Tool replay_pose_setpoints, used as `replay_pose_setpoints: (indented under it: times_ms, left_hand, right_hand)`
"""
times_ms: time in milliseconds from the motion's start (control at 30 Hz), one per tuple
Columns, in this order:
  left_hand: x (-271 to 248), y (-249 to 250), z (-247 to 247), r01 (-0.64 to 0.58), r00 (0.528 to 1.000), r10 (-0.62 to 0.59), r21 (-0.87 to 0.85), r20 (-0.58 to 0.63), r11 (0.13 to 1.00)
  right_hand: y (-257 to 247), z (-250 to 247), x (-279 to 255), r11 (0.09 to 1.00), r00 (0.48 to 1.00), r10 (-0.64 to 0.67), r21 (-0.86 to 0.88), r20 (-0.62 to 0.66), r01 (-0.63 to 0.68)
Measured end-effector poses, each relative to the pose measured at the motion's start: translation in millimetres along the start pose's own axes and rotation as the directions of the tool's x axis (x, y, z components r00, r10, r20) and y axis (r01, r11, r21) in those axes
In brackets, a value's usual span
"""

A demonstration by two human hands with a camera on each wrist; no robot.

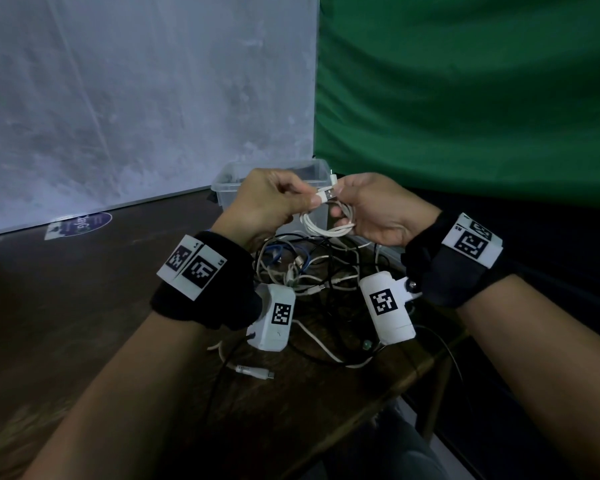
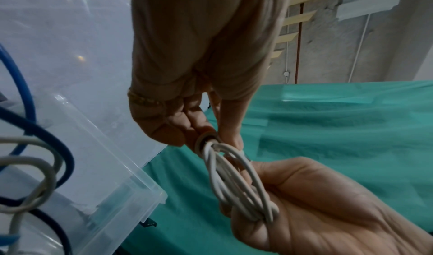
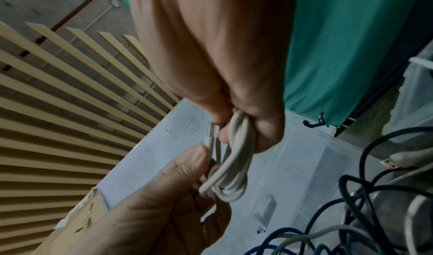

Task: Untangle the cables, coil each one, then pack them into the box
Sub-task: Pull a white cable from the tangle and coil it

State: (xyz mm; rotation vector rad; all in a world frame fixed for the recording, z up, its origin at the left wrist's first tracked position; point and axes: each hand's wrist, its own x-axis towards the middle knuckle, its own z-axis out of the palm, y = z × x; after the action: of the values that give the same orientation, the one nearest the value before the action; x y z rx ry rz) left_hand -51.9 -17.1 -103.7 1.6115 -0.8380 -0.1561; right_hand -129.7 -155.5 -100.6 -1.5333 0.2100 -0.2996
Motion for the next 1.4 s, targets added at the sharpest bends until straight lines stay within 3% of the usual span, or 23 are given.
replay_pose_setpoints:
  times_ms: [400, 967, 1200, 1400]
  left_hand:
    - [4.6, -3.3, 0.8, -0.019, 0.999, 0.022, 0.067, -0.047, 0.998]
    - [5.2, -5.7, 2.7, -0.015, 1.0, 0.011, 0.188, 0.021, 0.982]
    - [4.1, -4.3, 5.1, -0.026, 0.999, 0.03, 0.197, -0.014, 0.98]
    - [5.8, -5.5, 4.0, -0.054, 0.992, 0.092, 0.377, -0.083, 0.924]
  right_hand:
    - [-4.1, 0.6, -3.8, 0.999, 0.997, -0.001, 0.049, 0.083, -0.003]
    - [-5.4, -0.9, -2.9, 0.994, 0.995, -0.044, 0.101, 0.085, 0.036]
    - [-6.9, -1.0, -2.3, 0.996, 0.995, -0.064, 0.07, 0.082, 0.058]
    - [-4.8, 3.3, -6.6, 0.997, 0.995, -0.08, 0.011, 0.066, 0.08]
